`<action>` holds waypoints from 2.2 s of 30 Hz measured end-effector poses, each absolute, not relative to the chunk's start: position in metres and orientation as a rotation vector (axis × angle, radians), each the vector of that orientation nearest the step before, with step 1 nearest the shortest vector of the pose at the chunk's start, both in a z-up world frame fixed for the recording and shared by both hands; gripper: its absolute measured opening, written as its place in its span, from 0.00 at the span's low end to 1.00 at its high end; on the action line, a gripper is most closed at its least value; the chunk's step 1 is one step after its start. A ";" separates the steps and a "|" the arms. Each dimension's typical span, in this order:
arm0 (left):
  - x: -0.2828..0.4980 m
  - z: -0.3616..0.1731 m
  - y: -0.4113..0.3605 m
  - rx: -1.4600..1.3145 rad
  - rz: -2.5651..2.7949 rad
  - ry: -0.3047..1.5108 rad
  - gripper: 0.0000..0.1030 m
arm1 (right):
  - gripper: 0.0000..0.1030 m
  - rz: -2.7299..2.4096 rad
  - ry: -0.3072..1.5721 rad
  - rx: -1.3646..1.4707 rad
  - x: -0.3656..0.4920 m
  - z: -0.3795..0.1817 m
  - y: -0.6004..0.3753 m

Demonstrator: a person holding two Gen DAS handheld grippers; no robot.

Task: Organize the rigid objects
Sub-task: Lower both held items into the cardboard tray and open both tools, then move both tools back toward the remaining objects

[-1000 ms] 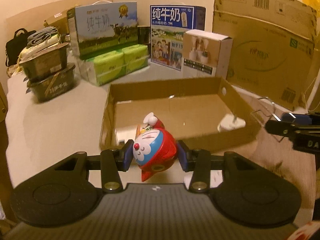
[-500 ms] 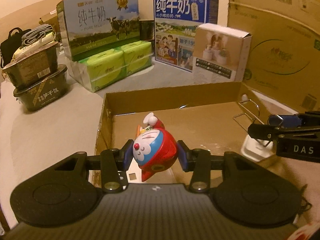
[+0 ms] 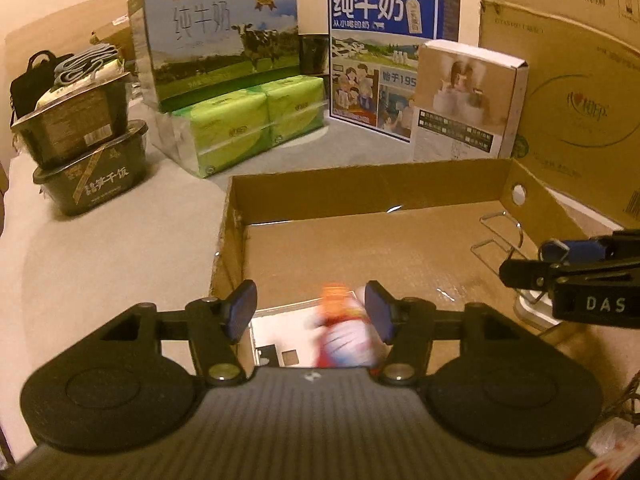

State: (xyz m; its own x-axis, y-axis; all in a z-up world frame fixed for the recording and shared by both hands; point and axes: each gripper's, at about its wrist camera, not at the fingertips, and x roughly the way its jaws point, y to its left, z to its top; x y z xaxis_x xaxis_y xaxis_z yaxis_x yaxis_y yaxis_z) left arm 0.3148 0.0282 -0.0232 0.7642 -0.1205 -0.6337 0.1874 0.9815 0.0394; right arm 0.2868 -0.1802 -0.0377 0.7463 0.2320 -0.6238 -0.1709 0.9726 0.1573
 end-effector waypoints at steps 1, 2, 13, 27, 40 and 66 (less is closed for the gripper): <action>0.313 -0.022 0.029 0.100 -0.166 0.680 0.54 | 0.52 0.221 0.696 0.093 0.286 -0.038 -0.180; 0.311 -0.021 0.031 0.098 -0.168 0.679 0.54 | 0.52 0.221 0.697 0.093 0.286 -0.038 -0.179; 0.302 -0.015 0.031 0.086 -0.175 0.680 0.54 | 0.53 0.222 0.698 0.095 0.283 -0.035 -0.173; 0.290 -0.009 0.033 0.085 -0.157 0.687 0.69 | 0.69 0.193 0.662 0.139 0.272 -0.029 -0.181; 0.241 0.021 0.027 0.054 -0.145 0.670 0.81 | 0.71 0.171 0.630 0.170 0.216 0.005 -0.199; 0.111 0.010 0.026 -0.009 -0.114 0.696 0.94 | 0.74 0.060 0.658 0.181 0.057 -0.004 -0.228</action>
State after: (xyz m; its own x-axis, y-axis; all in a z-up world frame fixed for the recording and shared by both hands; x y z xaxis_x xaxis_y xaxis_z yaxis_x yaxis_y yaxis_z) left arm 0.1112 0.0260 0.0097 0.7612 -0.1081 -0.6394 0.1020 0.9937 -0.0466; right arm 0.0573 -0.2276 -0.0036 0.7900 0.1132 -0.6026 0.0015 0.9824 0.1866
